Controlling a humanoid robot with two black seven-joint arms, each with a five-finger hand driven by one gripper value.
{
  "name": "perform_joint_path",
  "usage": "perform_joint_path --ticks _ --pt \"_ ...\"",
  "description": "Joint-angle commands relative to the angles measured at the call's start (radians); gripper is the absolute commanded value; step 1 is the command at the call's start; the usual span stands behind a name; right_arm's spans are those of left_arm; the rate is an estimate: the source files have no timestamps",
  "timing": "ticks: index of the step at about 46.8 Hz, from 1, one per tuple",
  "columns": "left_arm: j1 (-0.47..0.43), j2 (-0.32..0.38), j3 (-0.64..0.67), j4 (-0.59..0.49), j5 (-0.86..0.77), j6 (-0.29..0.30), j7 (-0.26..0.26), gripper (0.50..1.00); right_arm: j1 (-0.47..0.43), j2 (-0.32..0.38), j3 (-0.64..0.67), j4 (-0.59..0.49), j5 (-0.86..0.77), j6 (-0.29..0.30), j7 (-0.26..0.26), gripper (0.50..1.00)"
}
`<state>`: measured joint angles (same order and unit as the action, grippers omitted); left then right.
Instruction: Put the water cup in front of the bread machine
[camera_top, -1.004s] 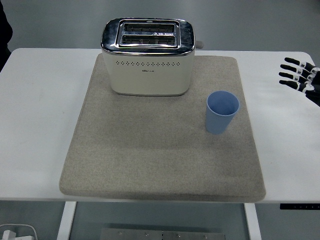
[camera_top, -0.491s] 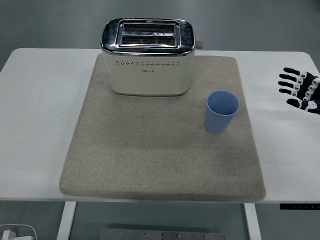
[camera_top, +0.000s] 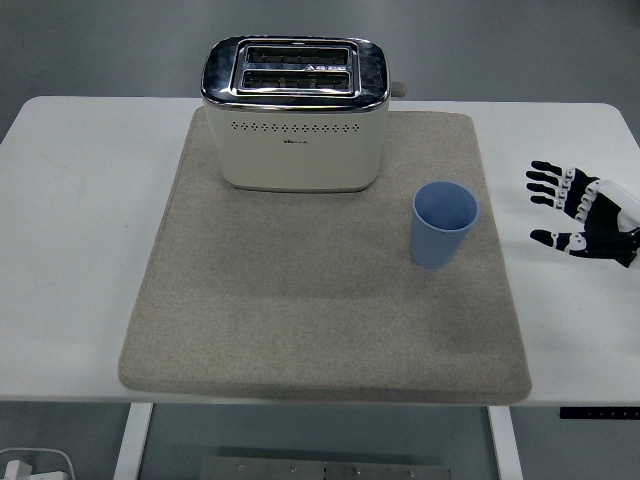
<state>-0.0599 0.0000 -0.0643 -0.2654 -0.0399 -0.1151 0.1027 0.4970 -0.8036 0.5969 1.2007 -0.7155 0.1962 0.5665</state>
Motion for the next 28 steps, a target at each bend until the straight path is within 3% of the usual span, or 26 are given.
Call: perform_joint_path --ticks 1,11,28 --pt "0.000 0.000 0.000 0.000 0.000 0.000 0.000 1.000 -0.027 0.009 0.003 0.019 -0.027 -0.047 0.000 0.924" --pt "0.000 0.000 0.001 -0.002 0.002 0.000 0.000 1.000 -0.067 0.046 0.004 0.049 -0.064 -0.133 0.000 0.924" --pt "-0.001 0.000 0.000 -0.003 0.002 0.000 0.002 1.000 -0.078 0.084 0.009 0.065 -0.064 -0.149 -0.002 0.924"
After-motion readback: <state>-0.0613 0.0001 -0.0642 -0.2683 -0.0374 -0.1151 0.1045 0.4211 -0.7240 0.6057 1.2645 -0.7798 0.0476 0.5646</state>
